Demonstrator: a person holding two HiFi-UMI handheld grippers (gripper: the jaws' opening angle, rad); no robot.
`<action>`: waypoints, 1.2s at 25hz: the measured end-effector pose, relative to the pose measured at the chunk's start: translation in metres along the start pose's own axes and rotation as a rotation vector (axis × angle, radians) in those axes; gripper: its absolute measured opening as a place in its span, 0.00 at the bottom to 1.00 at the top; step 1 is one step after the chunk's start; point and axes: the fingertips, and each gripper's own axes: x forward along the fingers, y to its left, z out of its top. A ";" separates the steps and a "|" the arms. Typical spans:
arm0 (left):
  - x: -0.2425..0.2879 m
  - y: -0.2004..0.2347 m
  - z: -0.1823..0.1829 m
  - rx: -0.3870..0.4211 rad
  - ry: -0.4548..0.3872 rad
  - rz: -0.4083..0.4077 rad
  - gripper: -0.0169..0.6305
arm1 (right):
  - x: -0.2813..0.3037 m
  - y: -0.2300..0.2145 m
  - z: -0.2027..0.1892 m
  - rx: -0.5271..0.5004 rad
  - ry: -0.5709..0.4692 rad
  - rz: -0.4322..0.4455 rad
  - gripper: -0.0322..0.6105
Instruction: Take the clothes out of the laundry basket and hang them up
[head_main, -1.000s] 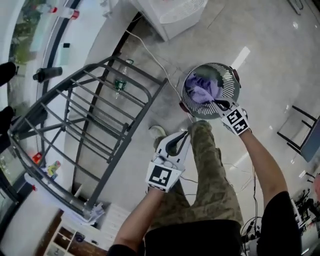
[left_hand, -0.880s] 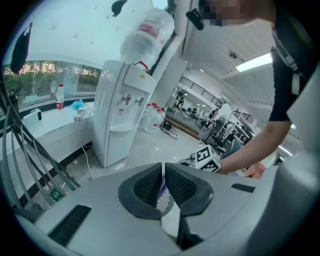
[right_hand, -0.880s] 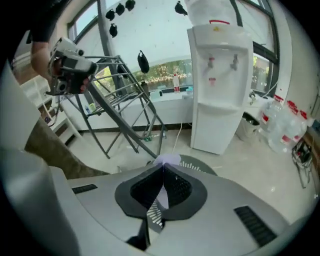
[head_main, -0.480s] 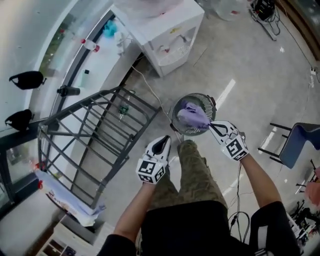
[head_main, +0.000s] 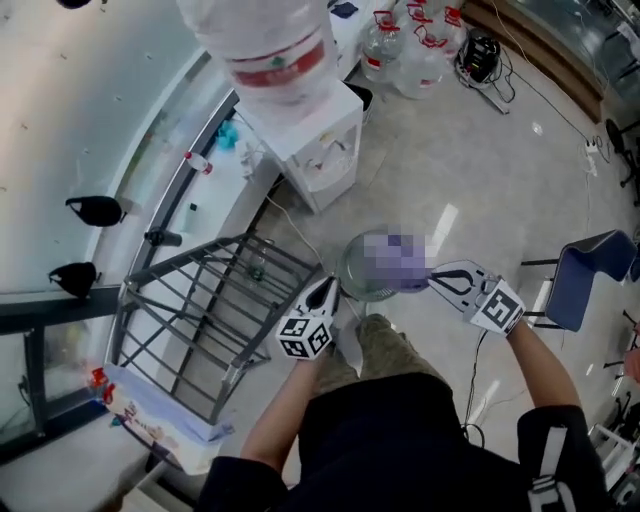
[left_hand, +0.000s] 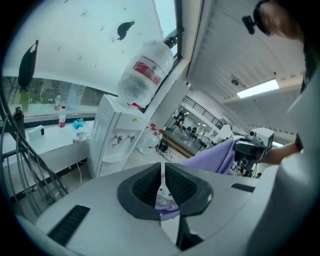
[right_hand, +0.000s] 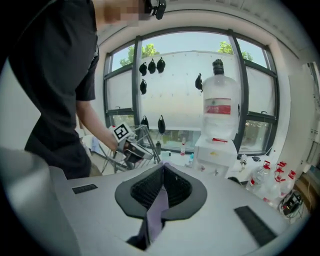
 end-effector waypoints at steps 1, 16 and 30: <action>0.001 -0.007 0.012 0.003 -0.013 -0.014 0.05 | -0.010 0.002 0.014 -0.013 -0.006 0.011 0.05; 0.081 -0.100 0.063 0.376 0.144 -0.360 0.07 | -0.103 0.069 0.117 -0.198 0.047 0.244 0.05; 0.090 -0.157 -0.053 0.561 0.380 -0.681 0.35 | -0.136 0.073 0.125 -0.177 0.035 0.243 0.05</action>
